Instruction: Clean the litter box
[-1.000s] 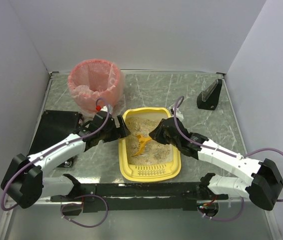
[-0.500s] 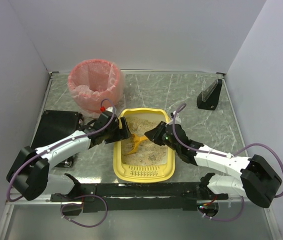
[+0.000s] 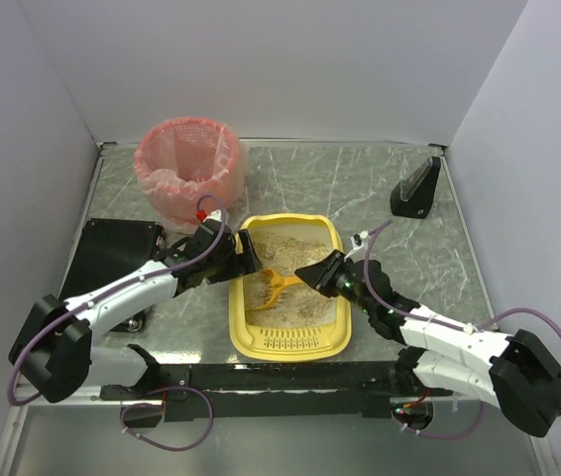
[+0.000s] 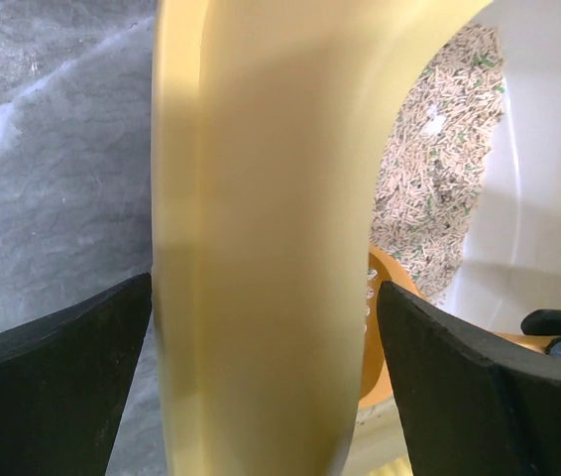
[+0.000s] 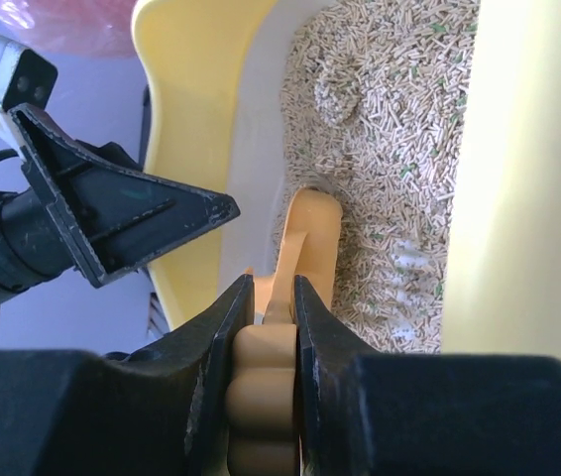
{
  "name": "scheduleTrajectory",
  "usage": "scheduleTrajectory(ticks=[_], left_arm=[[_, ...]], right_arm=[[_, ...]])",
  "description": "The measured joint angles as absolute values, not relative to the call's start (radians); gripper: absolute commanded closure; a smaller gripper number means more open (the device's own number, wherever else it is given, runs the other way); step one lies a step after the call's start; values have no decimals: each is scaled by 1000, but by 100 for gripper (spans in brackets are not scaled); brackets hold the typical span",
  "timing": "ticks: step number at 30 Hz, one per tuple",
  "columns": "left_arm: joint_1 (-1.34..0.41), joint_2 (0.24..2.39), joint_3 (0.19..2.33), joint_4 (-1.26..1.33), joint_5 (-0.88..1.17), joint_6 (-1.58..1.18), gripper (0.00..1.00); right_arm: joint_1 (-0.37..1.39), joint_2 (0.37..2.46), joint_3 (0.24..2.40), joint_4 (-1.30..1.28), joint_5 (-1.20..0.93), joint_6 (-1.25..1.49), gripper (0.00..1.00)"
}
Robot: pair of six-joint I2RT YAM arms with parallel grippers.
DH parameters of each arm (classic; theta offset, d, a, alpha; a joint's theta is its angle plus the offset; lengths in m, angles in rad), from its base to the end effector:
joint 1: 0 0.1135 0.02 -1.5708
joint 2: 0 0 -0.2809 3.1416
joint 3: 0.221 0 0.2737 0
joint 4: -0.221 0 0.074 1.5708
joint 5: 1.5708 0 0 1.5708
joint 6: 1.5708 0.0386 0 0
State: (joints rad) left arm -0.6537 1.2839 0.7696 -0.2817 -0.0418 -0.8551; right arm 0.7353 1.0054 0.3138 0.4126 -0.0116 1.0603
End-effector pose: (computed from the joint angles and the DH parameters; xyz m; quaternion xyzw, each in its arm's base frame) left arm 0.2243 -0.1698 0.2234 -0.1009 0.9202 -0.2446 0.2885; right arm 0.1641 0.1490 0.1956 0.1258 0.7886 0.4736 0.3716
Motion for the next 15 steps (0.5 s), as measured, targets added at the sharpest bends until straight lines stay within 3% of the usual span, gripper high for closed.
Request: scheduleTrajectory(ticks=[15], left_arm=[[-654,1258,769,-283,-101,-942,3]], right_arm=[[719,846,294,348,44,1063,100]])
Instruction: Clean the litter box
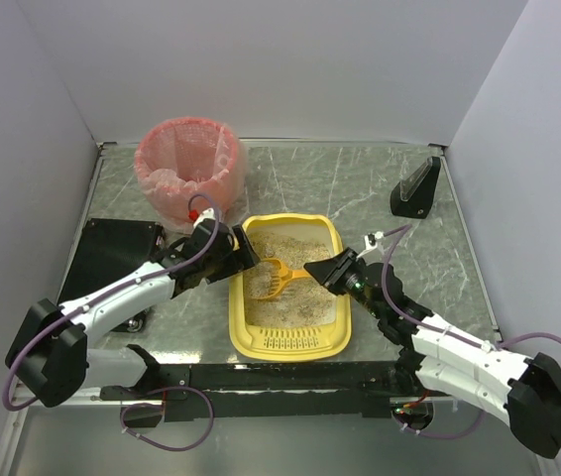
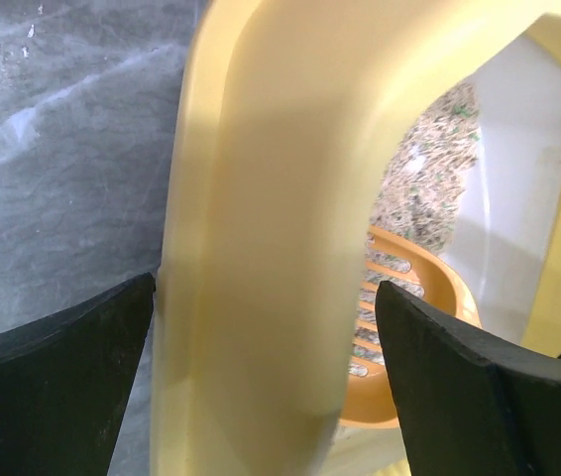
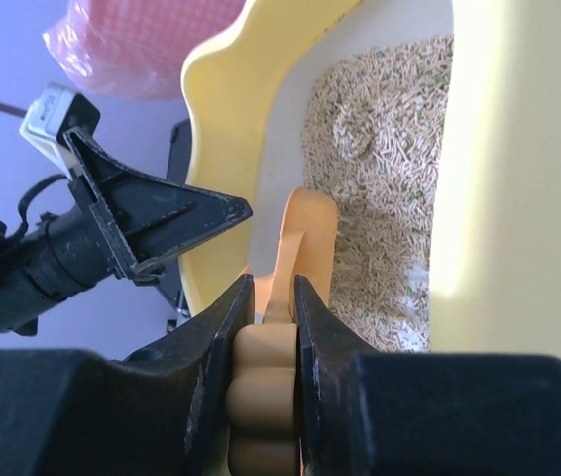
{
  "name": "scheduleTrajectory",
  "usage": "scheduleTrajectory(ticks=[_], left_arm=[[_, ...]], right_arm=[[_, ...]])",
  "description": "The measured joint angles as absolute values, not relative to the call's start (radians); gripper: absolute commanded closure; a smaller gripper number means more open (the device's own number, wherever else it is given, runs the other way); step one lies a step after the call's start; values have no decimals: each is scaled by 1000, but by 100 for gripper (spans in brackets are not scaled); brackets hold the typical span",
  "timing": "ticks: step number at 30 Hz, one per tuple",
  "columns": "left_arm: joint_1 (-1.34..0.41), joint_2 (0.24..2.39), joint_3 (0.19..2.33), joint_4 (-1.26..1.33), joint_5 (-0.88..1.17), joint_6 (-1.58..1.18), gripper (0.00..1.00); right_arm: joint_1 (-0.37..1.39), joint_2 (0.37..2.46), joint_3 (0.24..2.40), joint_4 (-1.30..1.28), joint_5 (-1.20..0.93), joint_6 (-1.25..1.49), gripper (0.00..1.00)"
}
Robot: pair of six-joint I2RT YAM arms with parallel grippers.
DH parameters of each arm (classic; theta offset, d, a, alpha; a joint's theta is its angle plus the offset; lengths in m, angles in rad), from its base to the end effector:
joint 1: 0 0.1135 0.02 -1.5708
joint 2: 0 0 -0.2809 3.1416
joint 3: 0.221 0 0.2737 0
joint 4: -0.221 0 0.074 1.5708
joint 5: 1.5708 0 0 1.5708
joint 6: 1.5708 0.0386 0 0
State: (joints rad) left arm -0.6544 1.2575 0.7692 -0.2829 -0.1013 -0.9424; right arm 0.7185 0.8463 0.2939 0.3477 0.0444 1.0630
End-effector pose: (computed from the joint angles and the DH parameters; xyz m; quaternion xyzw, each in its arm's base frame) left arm 0.2230 -0.1661 0.2301 -0.1515 0.9076 -0.2459 0.3047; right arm 0.1538 0.1322 0.2119 0.1467 0.7616 0.4798 0.4102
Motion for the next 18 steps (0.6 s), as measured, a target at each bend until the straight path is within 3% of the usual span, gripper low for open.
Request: scheduleTrajectory(ticks=[18], left_arm=[[-654,1139,820,-317,-189,-990,3]], right_arm=[[665,602,309,202,30,1081,100]])
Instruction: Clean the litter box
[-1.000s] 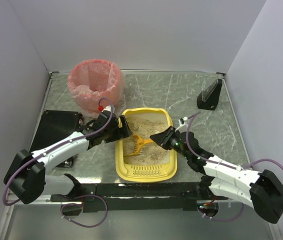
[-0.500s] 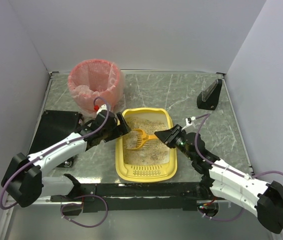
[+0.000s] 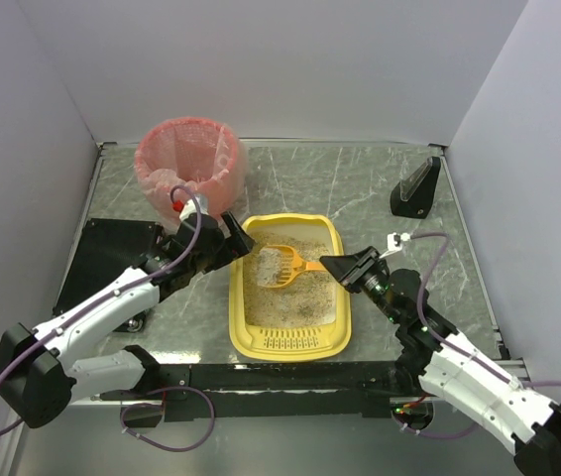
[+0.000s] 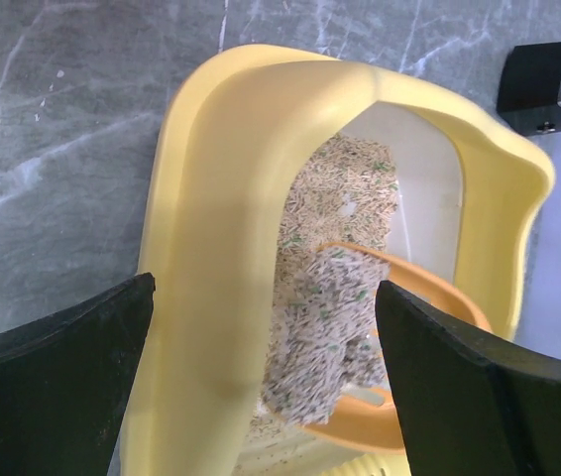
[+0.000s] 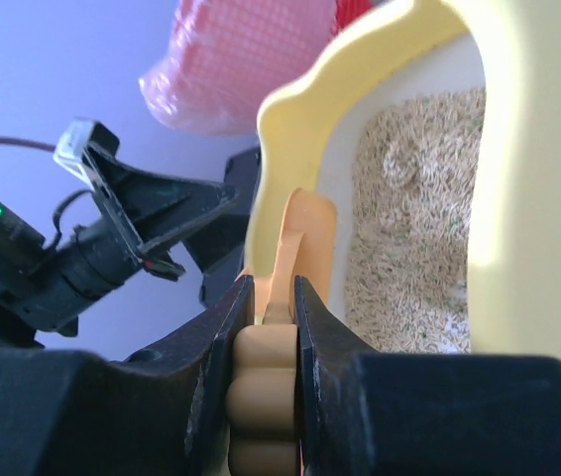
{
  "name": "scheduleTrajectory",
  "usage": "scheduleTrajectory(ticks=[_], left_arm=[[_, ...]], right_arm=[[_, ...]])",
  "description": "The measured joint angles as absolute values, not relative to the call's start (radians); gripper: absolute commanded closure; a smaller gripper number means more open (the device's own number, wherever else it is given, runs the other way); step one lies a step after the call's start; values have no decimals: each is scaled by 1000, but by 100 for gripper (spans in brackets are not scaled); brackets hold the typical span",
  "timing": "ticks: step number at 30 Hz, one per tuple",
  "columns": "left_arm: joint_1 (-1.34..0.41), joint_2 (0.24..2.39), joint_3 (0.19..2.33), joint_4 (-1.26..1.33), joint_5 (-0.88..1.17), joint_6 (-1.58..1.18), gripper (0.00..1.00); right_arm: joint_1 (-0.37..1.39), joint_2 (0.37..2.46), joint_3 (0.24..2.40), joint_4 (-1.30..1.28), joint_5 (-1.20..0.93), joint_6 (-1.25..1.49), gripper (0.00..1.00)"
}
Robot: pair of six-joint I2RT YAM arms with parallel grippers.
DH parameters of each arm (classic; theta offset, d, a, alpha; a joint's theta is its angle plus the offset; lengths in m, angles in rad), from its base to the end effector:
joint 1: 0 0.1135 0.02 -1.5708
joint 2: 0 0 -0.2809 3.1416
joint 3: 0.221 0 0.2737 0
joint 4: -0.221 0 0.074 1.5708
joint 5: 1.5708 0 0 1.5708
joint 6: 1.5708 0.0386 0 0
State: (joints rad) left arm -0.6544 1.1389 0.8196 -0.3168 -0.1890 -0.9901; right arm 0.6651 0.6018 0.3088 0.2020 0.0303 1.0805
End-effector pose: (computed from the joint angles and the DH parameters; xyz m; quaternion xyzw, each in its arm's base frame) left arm 0.2145 -0.1554 0.2753 -0.1904 0.8692 -0.2713 0.3670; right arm 0.1373 0.1062 0.2426 0.1623 0.7205 0.5093 0.4418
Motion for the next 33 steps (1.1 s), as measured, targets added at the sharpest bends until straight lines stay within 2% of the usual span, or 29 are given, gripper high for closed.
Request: scheduleTrajectory(ticks=[7,12,19,23,33], left_arm=[[-654,1082,819,-311,-184,-991,3],[-654,1078,819,-311,-179,-991,3],[-654,1076,814,-298,-176,-991,3],[-654,1073,807,-297,-176,-991,3],[-654,1041,783,-292,-173,-991,3]], right_arm=[[543,419,308,76,27,1086,100],[379,364,284,111,-110,1148,100],[153,549,104,422,-420,1347,100],[131,658,73,547,-534,1425,100],[58,677,52,831,-657,1523,100]])
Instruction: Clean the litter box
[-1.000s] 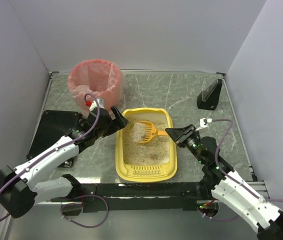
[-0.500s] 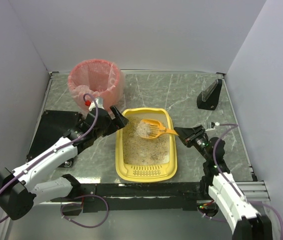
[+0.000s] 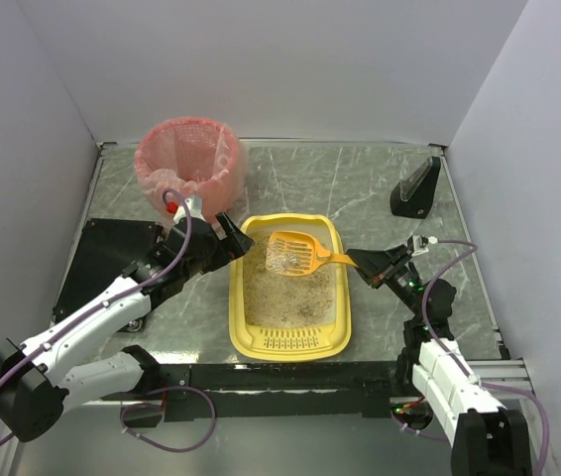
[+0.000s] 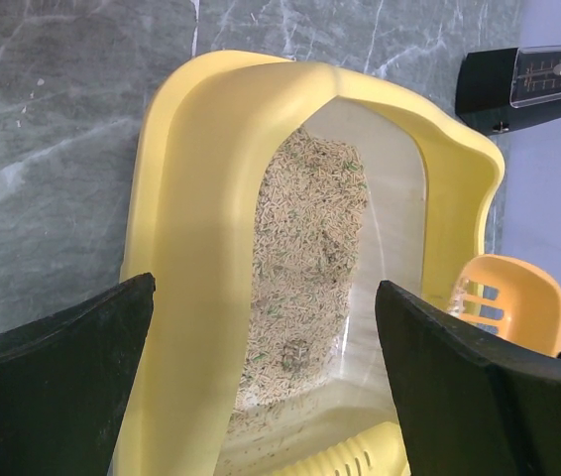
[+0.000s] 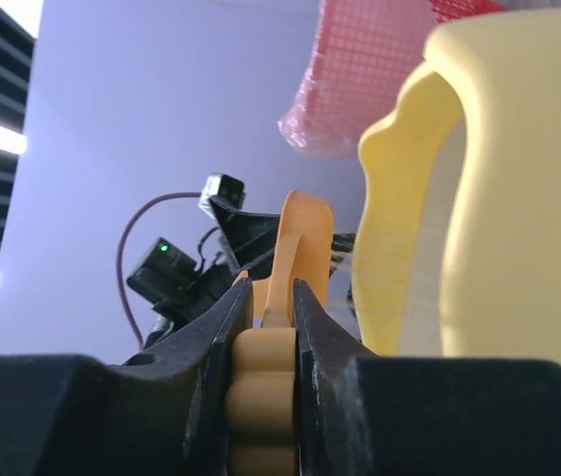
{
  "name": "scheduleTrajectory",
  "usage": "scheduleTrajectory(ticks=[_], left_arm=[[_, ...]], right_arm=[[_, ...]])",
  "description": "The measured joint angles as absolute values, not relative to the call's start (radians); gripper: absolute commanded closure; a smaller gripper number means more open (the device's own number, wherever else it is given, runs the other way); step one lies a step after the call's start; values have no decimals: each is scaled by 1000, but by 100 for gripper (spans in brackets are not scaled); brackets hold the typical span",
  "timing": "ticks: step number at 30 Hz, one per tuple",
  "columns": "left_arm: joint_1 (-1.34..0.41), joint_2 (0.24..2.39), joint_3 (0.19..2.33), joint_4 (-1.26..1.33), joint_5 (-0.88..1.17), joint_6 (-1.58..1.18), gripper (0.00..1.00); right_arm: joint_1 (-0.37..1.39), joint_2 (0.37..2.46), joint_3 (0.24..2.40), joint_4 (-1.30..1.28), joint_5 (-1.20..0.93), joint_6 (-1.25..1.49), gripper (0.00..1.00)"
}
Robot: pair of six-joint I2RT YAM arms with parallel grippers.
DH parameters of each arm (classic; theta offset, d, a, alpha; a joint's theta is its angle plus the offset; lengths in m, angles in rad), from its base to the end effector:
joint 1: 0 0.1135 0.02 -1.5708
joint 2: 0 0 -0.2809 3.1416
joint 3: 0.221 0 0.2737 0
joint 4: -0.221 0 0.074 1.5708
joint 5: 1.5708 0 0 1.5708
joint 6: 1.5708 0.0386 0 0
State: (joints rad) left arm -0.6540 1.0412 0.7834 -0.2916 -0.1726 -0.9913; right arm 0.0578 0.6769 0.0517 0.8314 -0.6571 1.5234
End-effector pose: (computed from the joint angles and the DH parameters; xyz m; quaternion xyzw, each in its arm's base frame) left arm 0.2002 -0.1451 0.2874 -0.1874 0.8498 -0.3058 0.3864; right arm 0.1534 0.0325 0.2032 0.2131 0.6112 0.6653 0.3721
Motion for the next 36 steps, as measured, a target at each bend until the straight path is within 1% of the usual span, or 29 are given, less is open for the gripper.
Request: scheduleTrajectory(ticks=[5,9,12,14,17,19,23,26,30,33,36], left_arm=[[-654,1036,783,-297,-163,-991,3],[-654,1015,771,-297,-162,-994,3],[-654,1008,766,-297,-162,-1001,3],[-654,1008,765,-297,-162,-1008,3],[-654,1008,760,-298,-163,-1012,3],[-654,1008,759,-297,-163,-1011,3],[-653,1013,759,-298,-162,-1009,3],[-651,1020,759,-309,-164,-1008,3],[-651,1015,759,-317,-171,-1008,3],[-651,996,759,-319,-175,-1007,3],[-651,974,759,-323,-189,-1007,3]], right_arm=[[17,659,46,860,-684,1520,100],[1,704,44,958,-718,1558,100],[-40,735,44,977,-750,1571,100],[-39,772,44,988,-752,1572,100],[-36,841,44,1077,-773,1605,100],[-47,836,44,1071,-785,1603,100],[-43,738,49,925,-790,1518,100],[-43,622,101,682,-775,1395,100],[-43,517,212,415,-720,1247,100],[-43,480,245,316,-699,1179,100],[-43,497,258,291,-701,1158,100]])
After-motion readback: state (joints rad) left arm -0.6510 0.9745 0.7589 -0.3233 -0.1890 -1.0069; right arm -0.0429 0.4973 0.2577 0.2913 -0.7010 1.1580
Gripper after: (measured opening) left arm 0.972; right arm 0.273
